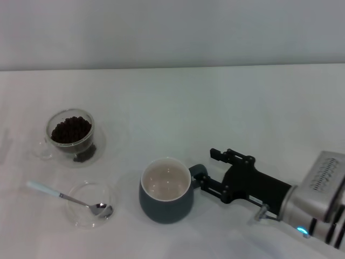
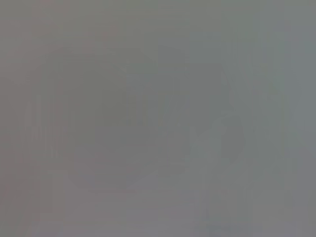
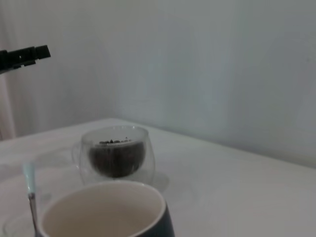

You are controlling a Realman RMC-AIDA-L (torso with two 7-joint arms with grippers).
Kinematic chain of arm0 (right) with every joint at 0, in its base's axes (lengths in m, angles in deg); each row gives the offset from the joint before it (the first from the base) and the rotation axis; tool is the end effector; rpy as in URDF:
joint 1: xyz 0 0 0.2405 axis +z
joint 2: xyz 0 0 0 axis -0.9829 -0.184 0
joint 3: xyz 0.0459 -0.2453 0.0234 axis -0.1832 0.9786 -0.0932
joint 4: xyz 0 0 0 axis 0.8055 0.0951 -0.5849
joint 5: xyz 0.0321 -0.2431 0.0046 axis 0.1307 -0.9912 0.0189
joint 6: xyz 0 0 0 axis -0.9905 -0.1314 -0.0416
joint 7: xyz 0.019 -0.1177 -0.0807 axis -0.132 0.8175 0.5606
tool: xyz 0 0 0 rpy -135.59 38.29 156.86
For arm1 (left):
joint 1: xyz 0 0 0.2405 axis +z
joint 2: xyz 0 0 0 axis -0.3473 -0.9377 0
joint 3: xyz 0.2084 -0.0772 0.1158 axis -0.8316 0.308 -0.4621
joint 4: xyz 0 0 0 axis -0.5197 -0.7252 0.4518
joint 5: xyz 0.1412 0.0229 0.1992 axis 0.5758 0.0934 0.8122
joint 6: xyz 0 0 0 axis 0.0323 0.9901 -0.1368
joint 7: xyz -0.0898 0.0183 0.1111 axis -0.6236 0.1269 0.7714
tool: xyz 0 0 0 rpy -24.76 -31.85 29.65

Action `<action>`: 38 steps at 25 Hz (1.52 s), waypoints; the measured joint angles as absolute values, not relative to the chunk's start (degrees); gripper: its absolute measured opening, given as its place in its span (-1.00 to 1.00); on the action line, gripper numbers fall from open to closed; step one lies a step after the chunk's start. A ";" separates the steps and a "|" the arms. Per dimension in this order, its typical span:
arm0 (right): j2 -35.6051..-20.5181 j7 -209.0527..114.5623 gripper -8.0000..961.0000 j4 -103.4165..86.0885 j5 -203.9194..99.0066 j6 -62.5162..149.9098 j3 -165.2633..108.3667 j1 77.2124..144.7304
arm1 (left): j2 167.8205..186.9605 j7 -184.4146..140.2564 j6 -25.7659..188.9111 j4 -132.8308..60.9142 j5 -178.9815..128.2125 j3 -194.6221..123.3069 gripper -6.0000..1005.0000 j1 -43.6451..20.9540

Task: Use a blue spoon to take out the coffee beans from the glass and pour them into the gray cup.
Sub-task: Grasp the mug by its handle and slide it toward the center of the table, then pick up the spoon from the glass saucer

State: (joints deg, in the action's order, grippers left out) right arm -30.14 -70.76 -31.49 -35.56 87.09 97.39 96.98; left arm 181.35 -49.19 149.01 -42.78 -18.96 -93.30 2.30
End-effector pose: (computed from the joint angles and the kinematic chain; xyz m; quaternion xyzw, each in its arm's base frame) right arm 0.3104 0.2921 -0.1212 -0.8905 0.2078 0.2445 0.3225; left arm -0.3898 0.3086 0.0294 -0.6183 -0.2717 -0.3816 0.6311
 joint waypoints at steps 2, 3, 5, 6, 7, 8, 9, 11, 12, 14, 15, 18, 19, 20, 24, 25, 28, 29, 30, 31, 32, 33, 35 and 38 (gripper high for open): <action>-29.92 -71.37 0.41 -29.65 -35.56 90.72 97.28 96.81 | 181.30 -49.18 149.06 -42.90 -18.94 -93.39 0.69 2.31; -29.70 -71.95 0.41 -28.33 -35.53 93.40 97.27 96.70 | 181.28 -49.17 149.12 -42.95 -18.92 -93.45 0.69 2.31; -29.40 -73.23 0.41 -25.89 -35.49 97.73 97.26 96.57 | 181.28 -49.17 149.13 -43.10 -18.91 -93.46 0.68 2.31; -29.19 -74.12 0.41 -24.36 -35.48 100.04 97.26 96.57 | 181.28 -49.17 149.14 -43.28 -18.91 -93.48 0.68 2.31; -28.96 -75.03 0.41 -22.83 -35.48 102.06 97.26 96.58 | 181.28 -49.17 149.15 -43.41 -18.91 -93.49 0.68 2.31; -28.63 -76.04 0.41 -21.36 -35.50 104.01 97.26 96.59 | 181.28 -49.17 149.16 -43.58 -18.91 -93.52 0.68 2.31; -28.11 -77.64 0.41 -18.06 -35.51 107.71 97.30 96.58 | 181.28 -49.17 149.16 -43.64 -18.91 -93.52 0.68 2.31; -27.93 -78.31 0.41 -15.99 -35.50 110.32 97.29 96.56 | 181.29 -49.17 149.18 -43.67 -18.91 -93.54 0.68 2.31; -27.85 -78.77 0.41 -14.10 -35.48 112.86 97.29 96.54 | 181.30 -49.17 149.18 -43.68 -18.91 -93.54 0.68 2.31; -27.81 -79.10 0.41 -10.80 -35.23 117.40 97.22 96.54 | 181.30 -49.17 149.19 -43.68 -18.91 -93.56 0.68 2.31; -27.81 -79.18 0.41 -9.32 -35.04 119.45 97.14 96.53 | 181.33 -49.17 149.19 -43.66 -18.91 -93.56 0.68 2.31; -27.83 -79.23 0.41 -7.16 -34.74 121.84 96.60 96.47 | 181.39 -49.19 149.19 -43.66 -18.90 -93.56 0.68 2.31; -27.89 -79.23 0.41 -6.96 -34.75 121.84 96.58 96.44 | 181.39 -49.25 149.20 -43.68 -18.89 -93.56 0.68 2.31; -27.97 -79.22 0.41 -6.76 -34.79 121.77 96.57 96.43 | 181.41 -49.32 149.27 -43.71 -18.87 -93.60 0.68 2.31; -28.30 -79.21 0.41 -5.86 -35.09 121.90 96.73 96.61 | 181.58 -49.53 150.18 -43.64 -18.84 -94.11 0.67 2.45; -28.33 -79.23 0.41 -5.69 -35.09 122.17 96.71 96.61 | 181.58 -49.53 150.18 -43.64 -18.84 -94.11 0.67 2.45; -28.14 -79.23 0.41 -5.51 -34.76 123.42 96.51 96.44 | 181.57 -49.55 150.80 -43.65 -18.83 -94.17 0.67 3.33; -27.94 -79.23 0.41 -5.49 -34.54 123.93 96.41 96.40 | 181.56 -49.56 150.96 -43.71 -18.83 -94.16 0.67 3.55; -27.73 -79.26 0.41 -5.46 -34.23 124.62 96.10 96.26 | 181.56 -49.56 151.51 -43.55 -18.83 -94.17 0.67 3.76; -27.53 -79.32 0.41 -5.41 -33.92 125.24 95.78 96.11 | 181.56 -49.57 151.70 -43.49 -18.83 -94.20 0.67 3.86; -27.37 -79.36 0.41 -5.40 -33.62 126.03 95.01 95.81 | 181.56 -49.57 151.93 -43.43 -18.83 -94.24 0.67 4.05; -27.23 -79.39 0.41 -5.37 -33.46 126.91 94.00 95.47 | 181.56 -49.57 152.12 -43.38 -18.82 -94.28 0.67 4.24; -27.01 -79.24 0.41 -5.30 -33.37 128.74 91.60 94.53 | 181.56 -49.56 152.36 -43.42 -18.82 -94.35 0.67 4.72; -26.71 -78.87 0.41 -5.18 -33.36 130.82 87.63 92.97 | 181.54 -49.56 152.71 -43.33 -18.82 -94.58 0.66 4.86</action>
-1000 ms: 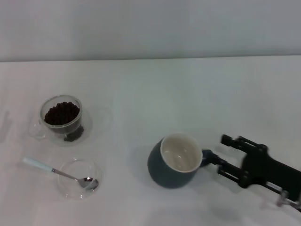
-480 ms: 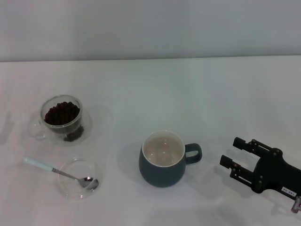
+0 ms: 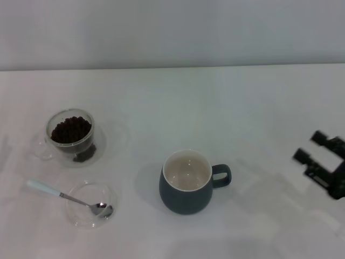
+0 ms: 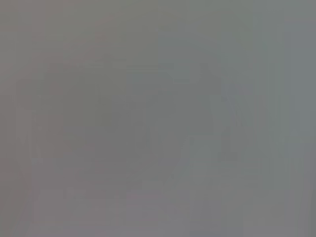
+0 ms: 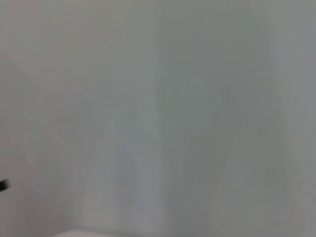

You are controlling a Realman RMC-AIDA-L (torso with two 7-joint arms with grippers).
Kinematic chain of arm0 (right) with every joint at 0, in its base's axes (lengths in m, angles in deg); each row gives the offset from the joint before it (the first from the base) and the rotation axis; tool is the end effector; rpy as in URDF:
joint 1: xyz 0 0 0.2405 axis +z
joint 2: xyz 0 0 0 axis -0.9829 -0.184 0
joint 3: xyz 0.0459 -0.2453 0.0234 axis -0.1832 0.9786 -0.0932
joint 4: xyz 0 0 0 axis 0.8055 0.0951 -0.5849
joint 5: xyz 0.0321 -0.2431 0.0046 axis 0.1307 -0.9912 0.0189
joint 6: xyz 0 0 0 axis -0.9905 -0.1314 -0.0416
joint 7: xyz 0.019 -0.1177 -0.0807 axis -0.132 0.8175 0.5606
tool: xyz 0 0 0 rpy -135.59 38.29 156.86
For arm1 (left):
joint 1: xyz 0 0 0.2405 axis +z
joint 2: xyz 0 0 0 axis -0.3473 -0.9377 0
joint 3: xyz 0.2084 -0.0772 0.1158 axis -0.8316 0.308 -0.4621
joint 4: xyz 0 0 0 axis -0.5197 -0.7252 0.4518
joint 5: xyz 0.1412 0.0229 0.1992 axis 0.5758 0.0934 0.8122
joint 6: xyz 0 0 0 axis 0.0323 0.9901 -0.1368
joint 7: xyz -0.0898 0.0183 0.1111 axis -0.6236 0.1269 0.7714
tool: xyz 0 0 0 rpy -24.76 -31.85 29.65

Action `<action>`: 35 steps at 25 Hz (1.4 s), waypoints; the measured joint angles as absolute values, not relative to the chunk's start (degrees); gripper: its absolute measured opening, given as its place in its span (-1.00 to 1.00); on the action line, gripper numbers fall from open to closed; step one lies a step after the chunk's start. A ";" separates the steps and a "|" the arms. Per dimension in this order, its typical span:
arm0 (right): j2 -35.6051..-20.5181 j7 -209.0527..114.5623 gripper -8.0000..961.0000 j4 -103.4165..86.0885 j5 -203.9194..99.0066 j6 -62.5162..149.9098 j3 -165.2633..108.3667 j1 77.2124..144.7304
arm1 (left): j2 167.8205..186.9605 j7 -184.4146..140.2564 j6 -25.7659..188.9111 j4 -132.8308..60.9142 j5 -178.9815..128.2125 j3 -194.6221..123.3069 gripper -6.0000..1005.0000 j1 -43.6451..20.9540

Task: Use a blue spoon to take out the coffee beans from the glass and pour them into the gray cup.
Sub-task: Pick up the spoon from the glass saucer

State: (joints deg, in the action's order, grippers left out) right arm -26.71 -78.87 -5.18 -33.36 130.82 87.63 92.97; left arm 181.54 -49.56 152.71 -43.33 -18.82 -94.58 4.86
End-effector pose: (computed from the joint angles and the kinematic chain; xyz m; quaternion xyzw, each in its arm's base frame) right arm 0.3826 0.2212 0.0008 -0.8106 0.2205 0.3879 0.3793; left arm -0.3907 0.2915 0.0301 -0.6189 -0.2589 -0.3932 0.6288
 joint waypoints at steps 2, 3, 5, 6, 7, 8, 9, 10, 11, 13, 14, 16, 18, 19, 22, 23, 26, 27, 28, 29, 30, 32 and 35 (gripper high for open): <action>-26.51 -78.85 0.40 -4.81 -33.35 131.88 85.01 92.18 | 181.53 -49.57 152.94 -43.42 -18.82 -95.25 0.66 5.06; -26.46 -78.90 0.40 -4.51 -33.35 132.28 83.71 91.93 | 181.53 -49.57 153.13 -43.53 -18.82 -95.94 0.66 5.19; -26.44 -79.06 0.40 -4.10 -33.35 132.72 81.39 91.67 | 181.53 -49.70 153.68 -43.59 -18.82 -97.08 0.66 5.42; -26.44 -79.10 0.39 -3.99 -33.35 132.78 80.22 91.58 | 181.52 -50.07 154.05 -43.59 -18.82 -97.53 0.66 5.58; -26.44 -79.05 0.39 -3.98 -33.34 132.65 79.23 91.58 | 181.52 -50.44 154.25 -43.58 -18.82 -97.77 0.66 5.72; -26.47 -78.92 0.39 -3.96 -33.34 132.31 78.38 91.67 | 181.52 -51.27 154.38 -43.58 -18.82 -98.20 0.66 5.92; -26.52 -78.73 0.39 -3.95 -33.32 131.86 77.53 91.88 | 181.53 -52.00 154.43 -43.58 -18.83 -98.56 0.66 6.07; -26.60 -78.55 0.39 -3.99 -33.29 131.15 76.58 92.28 | 181.52 -52.88 154.58 -43.52 -18.82 -99.20 0.66 6.19; -26.63 -78.44 0.39 -3.99 -33.28 130.64 76.16 92.56 | 181.51 -53.76 154.84 -43.45 -18.82 -99.87 0.66 6.42; -26.66 -78.22 0.39 -4.03 -33.26 129.24 75.61 93.80 | 181.48 -55.68 155.69 -43.35 -18.83 -101.01 0.66 7.26; -26.66 -78.09 0.39 -4.05 -33.26 128.56 75.55 94.44 | 181.50 -56.21 156.18 -43.37 -18.82 -101.29 0.66 7.63; -26.66 -77.90 0.39 -4.17 -33.25 126.87 75.54 95.59 | 181.66 -57.03 157.80 -43.40 -18.82 -101.94 0.65 8.62; -26.82 -77.49 0.39 -4.37 -33.22 124.79 75.52 96.89 | 181.72 -57.18 158.49 -43.34 -18.82 -102.22 0.65 8.94; -26.96 -77.04 0.39 -4.43 -33.21 123.92 75.51 97.45 | 181.82 -57.79 159.83 -43.08 -18.80 -103.04 0.65 9.65; -27.43 -75.18 0.39 -4.53 -33.18 122.04 75.46 98.49 | 181.76 -60.45 160.41 -43.00 -18.78 -105.26 0.65 10.20; -27.60 -74.65 0.39 -4.58 -33.19 121.40 75.34 98.75 | 181.67 -61.47 160.71 -43.00 -18.77 -105.85 0.65 10.47; -27.72 -74.17 0.39 -4.62 -33.17 119.58 74.38 99.17 | 181.58 -63.55 161.62 -42.98 -18.76 -106.20 0.65 11.90; -27.72 -74.16 0.39 -4.63 -33.17 119.28 73.97 99.28 | 181.58 -64.49 162.17 -43.00 -18.75 -106.24 0.65 12.69; -27.69 -74.14 0.39 -4.63 -33.17 119.05 73.51 99.41 | 181.61 -65.06 162.46 -43.01 -18.75 -106.25 0.65 13.13; -27.62 -74.09 0.39 -4.65 -33.17 119.00 73.16 99.52 | 181.67 -66.17 162.92 -43.00 -18.74 -106.25 0.65 13.76; -27.57 -74.01 0.39 -4.68 -33.17 118.94 72.82 99.64 | 181.67 -67.61 163.39 -43.00 -18.74 -106.26 0.65 14.25; -27.48 -73.68 0.39 -4.72 -33.17 118.41 72.19 99.92 | 181.64 -71.02 164.11 -42.99 -18.74 -106.28 0.64 14.96; -27.39 -73.42 0.39 -4.73 -33.12 117.01 71.51 100.30 | 181.30 -78.05 164.37 -42.98 -18.34 -106.36 0.64 15.09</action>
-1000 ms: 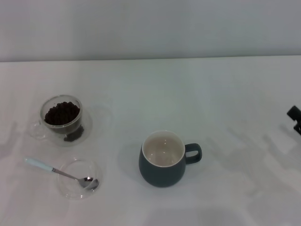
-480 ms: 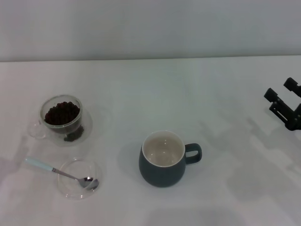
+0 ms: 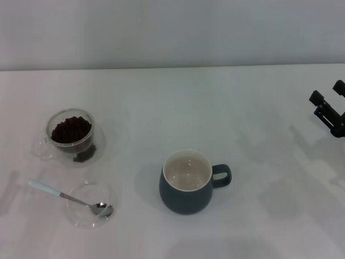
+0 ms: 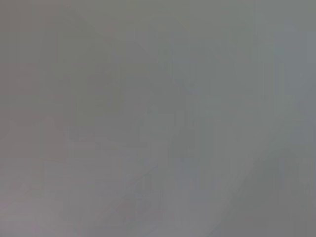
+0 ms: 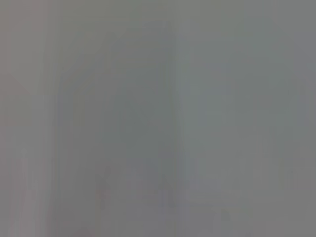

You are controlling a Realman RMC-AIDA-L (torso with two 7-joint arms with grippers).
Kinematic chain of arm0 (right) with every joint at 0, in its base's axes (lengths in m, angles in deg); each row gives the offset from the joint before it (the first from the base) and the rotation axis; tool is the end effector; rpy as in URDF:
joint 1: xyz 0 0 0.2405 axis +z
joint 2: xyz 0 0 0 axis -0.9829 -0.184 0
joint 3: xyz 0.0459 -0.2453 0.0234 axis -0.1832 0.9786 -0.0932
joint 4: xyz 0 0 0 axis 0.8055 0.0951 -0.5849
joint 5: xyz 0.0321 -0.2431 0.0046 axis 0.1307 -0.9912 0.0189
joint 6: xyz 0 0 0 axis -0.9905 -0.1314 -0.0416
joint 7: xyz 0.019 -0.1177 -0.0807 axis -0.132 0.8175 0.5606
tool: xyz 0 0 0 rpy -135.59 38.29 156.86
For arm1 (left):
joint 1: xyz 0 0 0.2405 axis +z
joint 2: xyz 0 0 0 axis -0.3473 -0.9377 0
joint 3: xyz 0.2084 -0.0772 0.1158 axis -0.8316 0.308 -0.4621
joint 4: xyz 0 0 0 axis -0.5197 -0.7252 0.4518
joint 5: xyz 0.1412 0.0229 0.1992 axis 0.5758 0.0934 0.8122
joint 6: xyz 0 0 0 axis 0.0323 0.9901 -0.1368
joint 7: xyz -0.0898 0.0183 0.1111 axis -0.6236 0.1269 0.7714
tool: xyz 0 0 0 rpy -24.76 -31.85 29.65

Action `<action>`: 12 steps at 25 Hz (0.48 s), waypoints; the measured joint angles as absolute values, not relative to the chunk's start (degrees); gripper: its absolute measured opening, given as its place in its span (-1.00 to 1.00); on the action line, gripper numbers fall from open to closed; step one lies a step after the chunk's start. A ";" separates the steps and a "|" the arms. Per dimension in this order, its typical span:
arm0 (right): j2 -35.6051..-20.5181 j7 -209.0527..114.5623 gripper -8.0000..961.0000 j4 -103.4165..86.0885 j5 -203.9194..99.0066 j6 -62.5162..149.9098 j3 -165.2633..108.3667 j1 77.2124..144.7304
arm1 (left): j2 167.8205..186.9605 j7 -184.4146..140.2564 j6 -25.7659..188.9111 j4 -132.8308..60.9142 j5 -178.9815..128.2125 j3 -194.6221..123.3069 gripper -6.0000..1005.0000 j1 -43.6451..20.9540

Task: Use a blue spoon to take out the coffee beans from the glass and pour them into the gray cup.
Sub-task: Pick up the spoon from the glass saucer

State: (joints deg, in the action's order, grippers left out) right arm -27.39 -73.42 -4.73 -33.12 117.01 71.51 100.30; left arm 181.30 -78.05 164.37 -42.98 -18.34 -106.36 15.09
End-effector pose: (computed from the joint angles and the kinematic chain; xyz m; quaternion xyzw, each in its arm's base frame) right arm 0.3890 0.2950 0.0185 -0.7606 0.2201 0.3364 0.5097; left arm -0.3935 0.2142 0.0108 -0.5873 -0.3936 -0.5340 0.4637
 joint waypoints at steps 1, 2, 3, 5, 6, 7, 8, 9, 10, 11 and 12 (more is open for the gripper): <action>-27.37 -73.33 0.39 -4.74 -33.10 116.39 71.39 100.49 | 181.12 -80.98 164.30 -42.97 -17.78 -106.54 0.64 14.87; -27.37 -73.12 0.39 -4.77 -33.09 115.61 71.29 100.74 | 181.00 -82.70 164.24 -42.92 -17.38 -106.66 0.64 14.69; -27.39 -72.82 0.39 -4.87 -33.09 114.83 71.25 100.98 | 180.88 -84.79 164.17 -42.60 -16.79 -106.83 0.64 14.26; -27.46 -72.00 0.39 -5.23 -33.08 113.61 71.24 101.30 | 180.74 -88.82 163.72 -40.94 -15.80 -107.00 0.64 12.74; -27.51 -71.57 0.39 -5.40 -33.08 113.23 71.23 101.42 | 180.75 -90.69 163.14 -39.85 -15.65 -107.02 0.64 11.86; -27.62 -71.05 0.39 -5.51 -33.08 113.05 71.22 101.53 | 180.77 -92.94 162.29 -38.57 -15.58 -107.00 0.64 10.83; -27.68 -70.71 0.39 -5.64 -33.08 112.88 71.19 101.60 | 180.83 -95.19 161.38 -37.30 -15.47 -107.01 0.64 9.83; -27.75 -70.20 0.39 -5.83 -33.08 112.52 71.13 101.71 | 180.84 -96.97 160.61 -36.17 -15.28 -107.01 0.64 9.07; -27.77 -69.94 0.39 -6.01 -33.05 112.13 71.09 101.74 | 180.85 -98.65 159.85 -35.12 -15.13 -107.01 0.64 8.33; -27.78 -69.66 0.39 -6.14 -32.94 111.68 71.06 101.74 | 180.87 -99.44 159.41 -34.61 -15.05 -107.02 0.64 8.03; -27.78 -69.43 0.39 -6.24 -32.80 111.31 71.04 101.75 | 180.95 -100.80 158.47 -33.81 -14.84 -107.05 0.64 7.64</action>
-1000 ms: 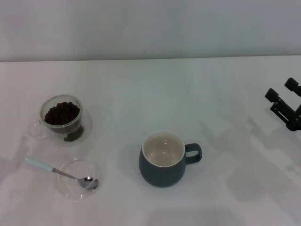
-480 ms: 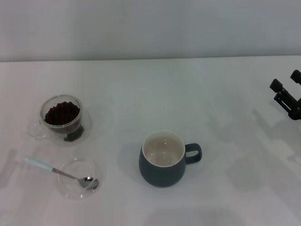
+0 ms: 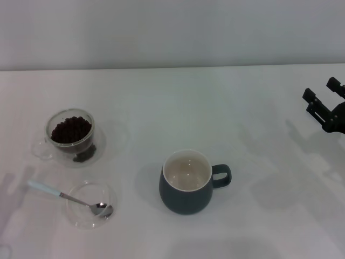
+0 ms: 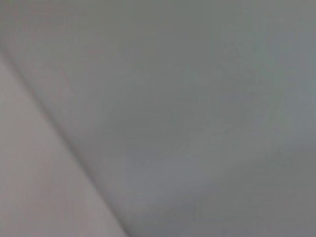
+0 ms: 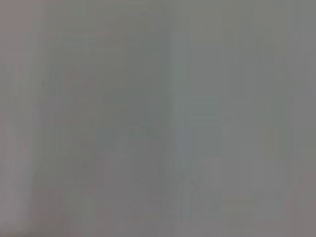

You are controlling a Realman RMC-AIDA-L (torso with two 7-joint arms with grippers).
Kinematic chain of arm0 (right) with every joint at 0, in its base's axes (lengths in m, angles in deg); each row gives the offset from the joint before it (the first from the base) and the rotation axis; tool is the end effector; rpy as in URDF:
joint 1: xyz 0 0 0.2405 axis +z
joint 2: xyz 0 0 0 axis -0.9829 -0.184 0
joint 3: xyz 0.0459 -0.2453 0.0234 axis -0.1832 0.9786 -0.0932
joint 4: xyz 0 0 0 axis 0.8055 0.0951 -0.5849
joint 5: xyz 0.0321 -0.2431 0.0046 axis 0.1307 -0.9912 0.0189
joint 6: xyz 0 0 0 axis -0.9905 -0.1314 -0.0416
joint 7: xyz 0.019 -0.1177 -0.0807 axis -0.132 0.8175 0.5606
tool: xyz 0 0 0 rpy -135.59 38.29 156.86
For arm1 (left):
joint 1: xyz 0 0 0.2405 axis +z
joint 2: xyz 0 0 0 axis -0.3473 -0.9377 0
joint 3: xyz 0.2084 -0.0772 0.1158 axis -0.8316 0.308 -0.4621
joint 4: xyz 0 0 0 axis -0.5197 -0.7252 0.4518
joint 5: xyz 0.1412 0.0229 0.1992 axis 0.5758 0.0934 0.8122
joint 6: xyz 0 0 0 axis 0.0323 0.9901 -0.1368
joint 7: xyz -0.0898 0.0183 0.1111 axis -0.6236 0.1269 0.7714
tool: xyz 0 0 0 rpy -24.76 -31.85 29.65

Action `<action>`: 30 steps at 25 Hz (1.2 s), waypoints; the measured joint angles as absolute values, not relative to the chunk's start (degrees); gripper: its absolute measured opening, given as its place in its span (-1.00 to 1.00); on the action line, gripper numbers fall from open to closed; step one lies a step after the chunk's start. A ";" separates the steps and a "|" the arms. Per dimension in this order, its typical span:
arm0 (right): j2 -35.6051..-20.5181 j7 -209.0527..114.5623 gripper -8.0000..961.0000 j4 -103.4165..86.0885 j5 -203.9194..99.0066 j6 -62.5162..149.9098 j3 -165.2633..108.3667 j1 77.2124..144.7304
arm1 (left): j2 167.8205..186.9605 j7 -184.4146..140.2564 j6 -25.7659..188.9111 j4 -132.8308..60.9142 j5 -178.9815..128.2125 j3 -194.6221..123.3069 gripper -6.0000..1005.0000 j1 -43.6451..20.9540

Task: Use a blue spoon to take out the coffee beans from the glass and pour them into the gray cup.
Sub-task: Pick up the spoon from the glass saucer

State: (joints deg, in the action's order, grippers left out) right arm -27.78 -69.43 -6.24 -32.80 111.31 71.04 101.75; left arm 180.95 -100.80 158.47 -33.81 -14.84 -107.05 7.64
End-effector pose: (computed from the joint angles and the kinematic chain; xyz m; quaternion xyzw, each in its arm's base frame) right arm 0.3872 0.3121 0.0117 -0.7678 0.2102 0.3009 0.5251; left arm -0.3967 0.2320 -0.0226 -0.5161 -0.5698 -0.5512 0.3241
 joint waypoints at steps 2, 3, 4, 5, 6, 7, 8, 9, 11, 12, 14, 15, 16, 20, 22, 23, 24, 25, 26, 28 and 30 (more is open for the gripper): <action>-27.78 -69.25 0.39 -6.25 -32.58 111.00 71.01 101.69 | 181.09 -102.37 157.10 -33.45 -14.66 -107.08 0.63 7.54; -27.77 -69.23 0.39 -6.25 -32.43 110.96 70.99 101.60 | 181.19 -103.50 156.07 -33.43 -14.34 -107.10 0.63 7.58; -27.75 -69.22 0.39 -6.25 -32.28 110.92 70.96 101.51 | 181.23 -104.68 154.98 -33.42 -13.91 -107.09 0.63 7.62; -27.72 -69.21 0.39 -6.25 -32.03 110.88 70.88 101.42 | 181.27 -105.45 154.27 -33.41 -13.50 -107.17 0.63 7.60; -27.72 -69.17 0.39 -6.25 -31.88 110.84 70.76 101.37 | 181.32 -106.16 153.55 -33.40 -13.10 -107.36 0.63 7.54; -27.73 -69.11 0.39 -6.25 -31.76 110.71 70.60 101.36 | 181.35 -106.75 152.88 -33.40 -12.79 -107.73 0.63 7.40; -27.76 -69.05 0.39 -6.25 -31.74 110.63 70.46 101.36 | 181.37 -107.32 152.14 -33.40 -12.65 -108.29 0.63 7.25; -27.78 -69.00 0.39 -6.25 -31.73 110.55 70.36 101.35 | 181.38 -107.73 151.58 -33.40 -12.59 -108.72 0.63 7.11; -27.81 -68.96 0.39 -6.24 -31.79 110.51 70.29 101.36 | 181.39 -108.56 150.36 -33.41 -12.42 -109.65 0.63 6.79; -27.83 -68.95 0.39 -6.24 -31.90 110.50 70.28 101.36 | 181.39 -108.72 150.09 -33.42 -12.25 -109.93 0.63 6.68; -27.90 -68.95 0.39 -6.23 -32.03 110.49 70.28 101.32 | 181.43 -108.79 150.01 -33.44 -12.05 -110.36 0.63 6.35; -27.94 -68.95 0.39 -6.23 -32.06 110.49 70.28 101.26 | 181.46 -108.82 150.00 -33.44 -12.00 -110.80 0.63 6.10; -27.96 -68.95 0.39 -6.23 -32.06 110.48 70.28 101.20 | 181.48 -108.88 149.97 -33.42 -11.93 -111.31 0.63 5.87; -28.15 -68.95 0.39 -6.00 -32.09 110.45 70.28 101.07 | 181.48 -109.02 149.89 -33.53 -10.91 -111.96 0.62 5.39; -28.24 -68.95 0.39 -5.81 -32.10 110.34 70.29 101.05 | 181.49 -109.02 149.89 -33.72 -9.98 -112.01 0.62 5.03; -28.28 -68.95 0.39 -5.75 -32.11 110.27 70.33 101.05 | 181.52 -109.05 149.87 -33.68 -9.56 -112.02 0.62 4.80; -28.30 -68.95 0.39 -5.73 -32.12 110.20 70.38 101.04 | 181.55 -109.09 149.86 -33.59 -9.23 -112.03 0.62 4.58; -28.34 -68.92 0.39 -5.69 -32.12 110.18 70.41 101.04 | 181.56 -109.11 149.84 -33.46 -9.01 -112.04 0.62 4.42; -28.37 -68.87 0.39 -5.64 -32.13 110.16 70.44 101.03 | 181.59 -109.13 149.83 -33.42 -8.88 -112.05 0.62 4.33; -28.41 -68.81 0.39 -5.52 -32.13 110.15 70.45 100.94 | 181.63 -109.17 149.82 -33.40 -8.69 -112.06 0.62 4.28; -28.41 -68.77 0.39 -5.51 -32.13 110.10 70.44 100.60 | 181.69 -109.18 149.81 -33.40 -8.63 -112.08 0.62 4.31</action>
